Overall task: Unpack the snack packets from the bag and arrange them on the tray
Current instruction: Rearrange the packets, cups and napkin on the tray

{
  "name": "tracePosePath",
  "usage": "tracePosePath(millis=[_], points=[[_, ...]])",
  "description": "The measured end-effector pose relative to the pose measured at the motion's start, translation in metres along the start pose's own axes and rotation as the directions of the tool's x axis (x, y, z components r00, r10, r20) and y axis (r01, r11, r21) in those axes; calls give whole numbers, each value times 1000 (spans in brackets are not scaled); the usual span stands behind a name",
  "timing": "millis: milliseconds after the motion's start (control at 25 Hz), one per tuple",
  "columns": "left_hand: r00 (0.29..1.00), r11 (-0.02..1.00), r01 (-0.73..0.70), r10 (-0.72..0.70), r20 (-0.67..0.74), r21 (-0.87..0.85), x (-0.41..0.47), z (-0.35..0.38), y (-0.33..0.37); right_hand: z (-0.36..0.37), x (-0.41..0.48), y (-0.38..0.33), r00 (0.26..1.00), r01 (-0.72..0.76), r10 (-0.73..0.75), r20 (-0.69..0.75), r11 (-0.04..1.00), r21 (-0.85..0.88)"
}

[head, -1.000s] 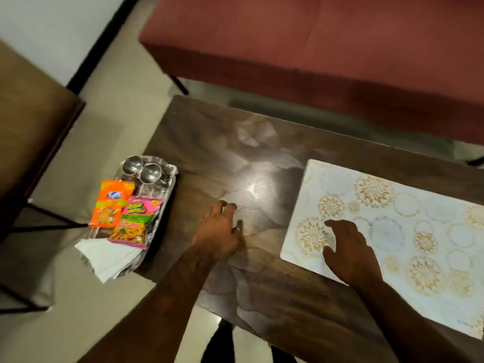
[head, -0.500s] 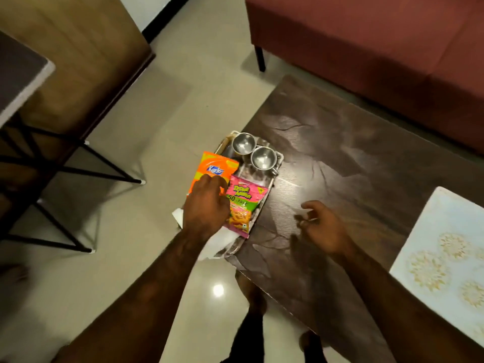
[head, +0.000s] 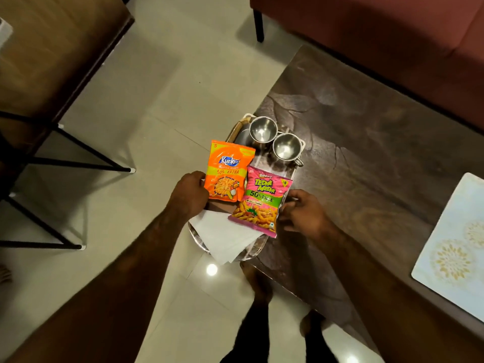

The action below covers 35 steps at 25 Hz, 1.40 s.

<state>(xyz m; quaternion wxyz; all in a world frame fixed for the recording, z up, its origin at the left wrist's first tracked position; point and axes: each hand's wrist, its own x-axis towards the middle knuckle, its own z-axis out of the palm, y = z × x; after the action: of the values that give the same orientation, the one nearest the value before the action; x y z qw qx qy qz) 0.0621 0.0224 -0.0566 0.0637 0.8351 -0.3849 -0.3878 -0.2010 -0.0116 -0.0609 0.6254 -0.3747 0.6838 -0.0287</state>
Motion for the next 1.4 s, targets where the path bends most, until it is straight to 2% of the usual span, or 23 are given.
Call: tracePosePath(millis=[280, 480, 760, 880, 1080, 1400], points=[[1000, 999, -16, 16, -6, -33, 11, 4, 9, 12, 16, 2, 998, -7, 11, -59, 997, 78], [997, 997, -63, 65, -49, 39, 5, 3, 9, 15, 15, 3, 994, 24, -17, -108, 998, 64], [987, 988, -154, 154, -37, -5, -18, 12, 37, -15, -5, 16, 983, 34, -15, -184, 994, 102], [981, 981, -196, 196, 9, -1, -30, 30, 62, -44, -16, 33, 971, 27, -9, -239, 997, 74], [956, 970, -240, 231, 181, 27, -48, 78, 93, -95, -29, 74, 946, -42, 21, -324, 998, -57], [935, 901, -313, 238, 262, 301, -51, 125, 93, -106, -17, 128, 941, -127, 114, -319, 992, -20]])
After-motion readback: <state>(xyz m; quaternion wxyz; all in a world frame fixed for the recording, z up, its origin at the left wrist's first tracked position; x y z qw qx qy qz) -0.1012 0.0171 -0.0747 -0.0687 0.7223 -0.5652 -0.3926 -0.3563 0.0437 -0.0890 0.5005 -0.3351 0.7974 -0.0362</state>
